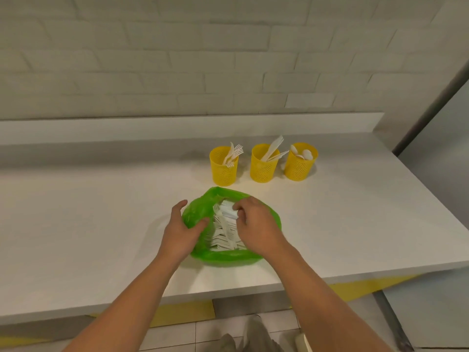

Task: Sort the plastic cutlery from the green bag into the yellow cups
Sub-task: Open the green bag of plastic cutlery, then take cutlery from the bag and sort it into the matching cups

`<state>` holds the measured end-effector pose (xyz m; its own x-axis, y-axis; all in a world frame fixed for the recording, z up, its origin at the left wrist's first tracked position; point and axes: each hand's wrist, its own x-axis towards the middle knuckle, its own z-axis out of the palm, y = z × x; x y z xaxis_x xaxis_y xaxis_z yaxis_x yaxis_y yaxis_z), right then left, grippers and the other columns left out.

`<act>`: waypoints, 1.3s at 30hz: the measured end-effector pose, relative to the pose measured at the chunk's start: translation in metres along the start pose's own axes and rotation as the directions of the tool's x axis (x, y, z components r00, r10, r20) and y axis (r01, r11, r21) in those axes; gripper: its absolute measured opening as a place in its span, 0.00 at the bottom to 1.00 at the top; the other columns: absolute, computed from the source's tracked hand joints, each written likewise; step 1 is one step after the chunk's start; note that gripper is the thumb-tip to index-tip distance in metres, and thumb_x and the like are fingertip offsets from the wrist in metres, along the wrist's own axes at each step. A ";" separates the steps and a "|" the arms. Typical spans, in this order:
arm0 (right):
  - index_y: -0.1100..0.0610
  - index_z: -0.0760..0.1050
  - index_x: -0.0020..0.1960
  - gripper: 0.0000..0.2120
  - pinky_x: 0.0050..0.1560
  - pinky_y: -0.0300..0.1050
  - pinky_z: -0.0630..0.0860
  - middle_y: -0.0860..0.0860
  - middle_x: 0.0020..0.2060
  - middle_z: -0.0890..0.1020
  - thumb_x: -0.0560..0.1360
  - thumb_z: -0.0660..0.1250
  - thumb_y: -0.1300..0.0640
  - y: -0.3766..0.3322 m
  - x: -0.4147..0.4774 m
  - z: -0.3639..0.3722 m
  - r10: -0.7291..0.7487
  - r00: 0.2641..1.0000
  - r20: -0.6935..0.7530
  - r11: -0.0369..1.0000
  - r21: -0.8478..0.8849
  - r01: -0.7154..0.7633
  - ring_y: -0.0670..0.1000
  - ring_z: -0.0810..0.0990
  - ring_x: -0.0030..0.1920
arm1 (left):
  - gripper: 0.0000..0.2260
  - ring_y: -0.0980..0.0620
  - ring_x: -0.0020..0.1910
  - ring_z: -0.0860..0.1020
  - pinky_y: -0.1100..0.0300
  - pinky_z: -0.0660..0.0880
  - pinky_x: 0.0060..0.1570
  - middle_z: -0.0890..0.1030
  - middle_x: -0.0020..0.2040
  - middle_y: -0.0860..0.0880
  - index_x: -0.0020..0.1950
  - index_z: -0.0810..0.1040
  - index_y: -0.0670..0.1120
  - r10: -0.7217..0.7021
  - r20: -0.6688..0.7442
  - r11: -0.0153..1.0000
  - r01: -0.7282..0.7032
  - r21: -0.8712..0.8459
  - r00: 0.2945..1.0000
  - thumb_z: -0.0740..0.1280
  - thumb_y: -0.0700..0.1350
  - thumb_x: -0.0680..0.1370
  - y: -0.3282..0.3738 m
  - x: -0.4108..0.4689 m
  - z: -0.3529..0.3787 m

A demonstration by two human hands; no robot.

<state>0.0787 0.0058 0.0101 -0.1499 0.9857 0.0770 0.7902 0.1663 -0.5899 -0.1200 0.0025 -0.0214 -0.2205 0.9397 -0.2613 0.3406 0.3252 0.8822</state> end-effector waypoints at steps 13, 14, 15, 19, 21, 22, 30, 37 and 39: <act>0.61 0.71 0.68 0.21 0.61 0.49 0.73 0.61 0.64 0.76 0.81 0.65 0.48 -0.006 0.025 0.037 0.206 0.923 0.324 0.946 -0.306 -0.104 0.62 0.76 0.65 | 0.26 0.62 0.43 0.72 0.57 0.70 0.52 0.74 0.62 0.43 0.76 0.67 0.52 0.127 -0.019 0.954 -0.117 0.275 0.992 0.69 0.41 0.79 0.001 0.011 -0.021; 0.61 0.74 0.65 0.17 0.58 0.48 0.75 0.60 0.62 0.78 0.81 0.66 0.52 -0.008 0.026 0.035 0.207 0.926 0.316 0.954 -0.275 -0.119 0.61 0.78 0.63 | 0.26 0.60 0.43 0.73 0.57 0.70 0.52 0.74 0.62 0.43 0.76 0.68 0.52 0.135 -0.011 0.952 -0.127 0.278 0.991 0.69 0.40 0.79 0.000 0.011 -0.021; 0.60 0.76 0.62 0.13 0.56 0.47 0.76 0.59 0.60 0.80 0.80 0.67 0.55 -0.010 0.027 0.032 0.204 0.931 0.302 0.956 -0.265 -0.123 0.61 0.80 0.61 | 0.26 0.57 0.44 0.74 0.57 0.70 0.52 0.75 0.61 0.43 0.75 0.68 0.52 0.148 -0.007 0.949 -0.140 0.281 0.989 0.68 0.39 0.79 -0.001 0.011 -0.021; 0.61 0.78 0.56 0.09 0.50 0.47 0.77 0.59 0.56 0.82 0.78 0.64 0.65 -0.016 0.026 0.013 0.150 0.957 0.247 0.934 -0.352 -0.056 0.60 0.82 0.56 | 0.25 0.50 0.51 0.75 0.57 0.70 0.52 0.76 0.58 0.45 0.74 0.70 0.50 0.190 -0.044 0.945 -0.170 0.281 0.981 0.66 0.36 0.78 -0.006 0.016 -0.023; 0.61 0.78 0.53 0.08 0.46 0.46 0.73 0.59 0.54 0.81 0.76 0.64 0.66 -0.017 0.024 0.002 0.117 0.971 0.211 0.917 -0.398 -0.024 0.60 0.82 0.54 | 0.25 0.50 0.52 0.74 0.57 0.69 0.52 0.76 0.57 0.44 0.73 0.71 0.50 0.199 -0.063 0.946 -0.175 0.273 0.978 0.66 0.35 0.78 -0.005 0.018 -0.023; 0.61 0.77 0.52 0.07 0.44 0.45 0.71 0.58 0.53 0.80 0.75 0.64 0.67 -0.014 0.023 -0.003 0.111 0.974 0.197 0.915 -0.403 -0.023 0.60 0.81 0.53 | 0.25 0.49 0.52 0.74 0.57 0.69 0.52 0.77 0.57 0.44 0.73 0.71 0.49 0.199 -0.069 0.948 -0.174 0.266 0.978 0.65 0.35 0.77 -0.005 0.018 -0.023; 0.52 0.62 0.76 0.33 0.63 0.56 0.72 0.59 0.66 0.66 0.73 0.68 0.62 0.009 0.009 0.002 0.139 0.935 0.326 0.939 -0.342 -0.021 0.64 0.67 0.65 | 0.27 0.46 0.58 0.75 0.54 0.75 0.58 0.71 0.52 0.53 0.74 0.70 0.50 0.188 -0.065 0.967 -0.173 0.187 0.980 0.67 0.35 0.77 0.005 0.017 -0.020; 0.57 0.60 0.77 0.40 0.69 0.58 0.70 0.59 0.70 0.65 0.73 0.74 0.46 0.027 0.014 0.016 0.175 0.898 0.404 0.917 -0.400 0.001 0.64 0.64 0.71 | 0.26 0.51 0.51 0.80 0.49 0.80 0.58 0.73 0.64 0.43 0.73 0.70 0.53 0.163 -0.076 0.983 -0.156 0.097 0.984 0.70 0.37 0.77 0.004 0.013 -0.020; 0.58 0.66 0.72 0.35 0.66 0.56 0.72 0.59 0.67 0.67 0.71 0.75 0.46 0.028 0.020 0.016 0.130 0.912 0.390 0.908 -0.416 0.049 0.63 0.66 0.68 | 0.26 0.53 0.50 0.80 0.49 0.80 0.58 0.73 0.64 0.43 0.73 0.70 0.53 0.166 -0.070 0.982 -0.158 0.101 0.984 0.70 0.38 0.77 0.003 0.013 -0.019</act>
<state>0.0884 0.0300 -0.0182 -0.2658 0.9096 -0.3193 0.9574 0.2104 -0.1978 -0.1389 0.0137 -0.0152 -0.2245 0.9709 -0.0832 0.4620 0.1812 0.8682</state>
